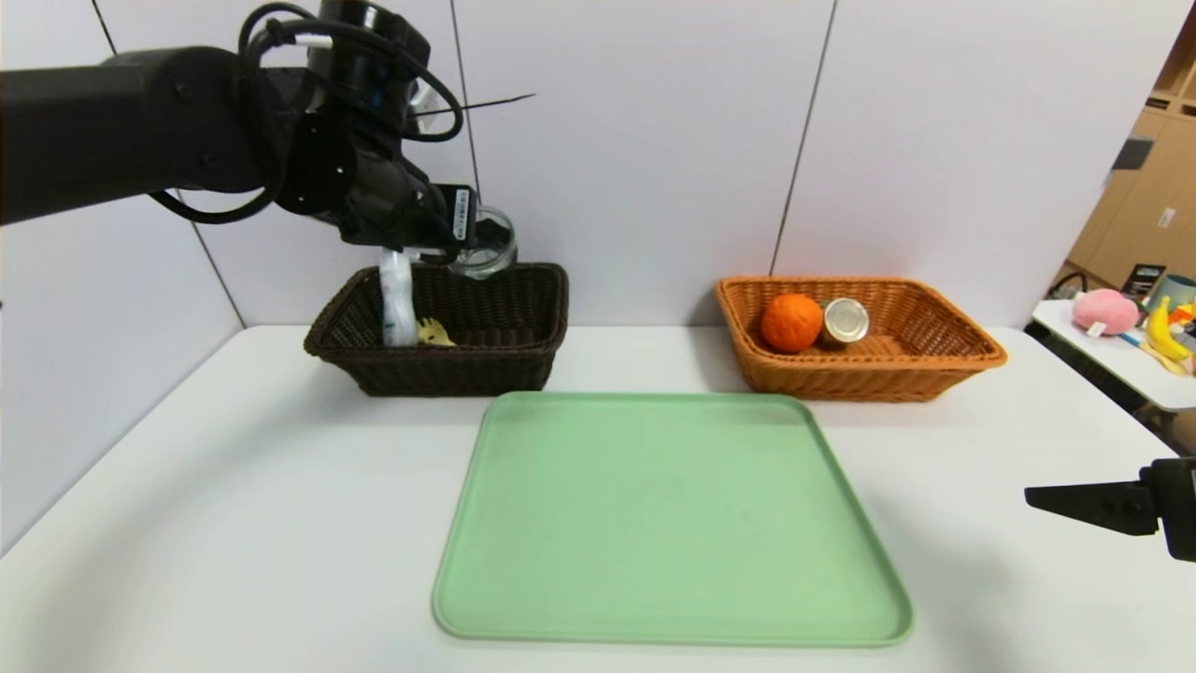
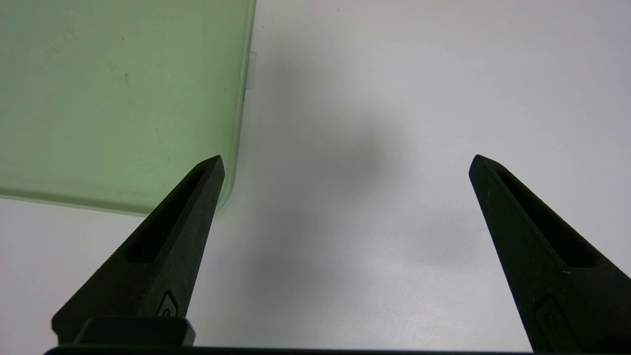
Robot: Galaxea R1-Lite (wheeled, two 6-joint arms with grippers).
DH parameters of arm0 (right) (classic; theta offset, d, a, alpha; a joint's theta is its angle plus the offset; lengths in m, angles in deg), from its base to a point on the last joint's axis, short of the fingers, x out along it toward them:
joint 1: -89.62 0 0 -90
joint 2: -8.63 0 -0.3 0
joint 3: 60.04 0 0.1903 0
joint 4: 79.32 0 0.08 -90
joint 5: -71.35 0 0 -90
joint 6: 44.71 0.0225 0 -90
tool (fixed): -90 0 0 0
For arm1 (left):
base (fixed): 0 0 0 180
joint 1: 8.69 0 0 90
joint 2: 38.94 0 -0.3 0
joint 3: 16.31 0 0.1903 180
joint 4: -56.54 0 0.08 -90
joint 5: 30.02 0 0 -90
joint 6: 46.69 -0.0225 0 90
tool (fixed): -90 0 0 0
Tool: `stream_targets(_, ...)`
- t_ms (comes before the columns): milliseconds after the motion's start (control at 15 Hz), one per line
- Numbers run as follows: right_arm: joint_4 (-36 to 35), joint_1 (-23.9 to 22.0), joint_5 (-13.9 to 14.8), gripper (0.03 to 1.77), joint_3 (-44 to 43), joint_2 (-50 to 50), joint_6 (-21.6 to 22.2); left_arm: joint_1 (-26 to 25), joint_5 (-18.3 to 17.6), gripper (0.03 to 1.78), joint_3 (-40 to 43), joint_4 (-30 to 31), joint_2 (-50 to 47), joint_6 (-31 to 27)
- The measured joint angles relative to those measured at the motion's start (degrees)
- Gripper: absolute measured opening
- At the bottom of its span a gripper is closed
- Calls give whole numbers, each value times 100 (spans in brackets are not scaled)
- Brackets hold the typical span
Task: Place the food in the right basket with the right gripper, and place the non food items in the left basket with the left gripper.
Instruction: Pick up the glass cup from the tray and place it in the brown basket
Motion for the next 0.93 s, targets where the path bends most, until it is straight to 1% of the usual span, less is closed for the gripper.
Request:
stream_targets(267, 2, -15, -4, 171, 17, -20, 0, -221, -11, 9, -35, 206, 530, -4)
stream_targets(600, -4, -17, -9, 171, 26, -11, -13, -418, -41, 9, -124, 254, 1219, -9)
stream_targets(933, -6, -13, -2, 171, 4, 45, -27, -523, -417, 9, -149, 276, 1604, 17)
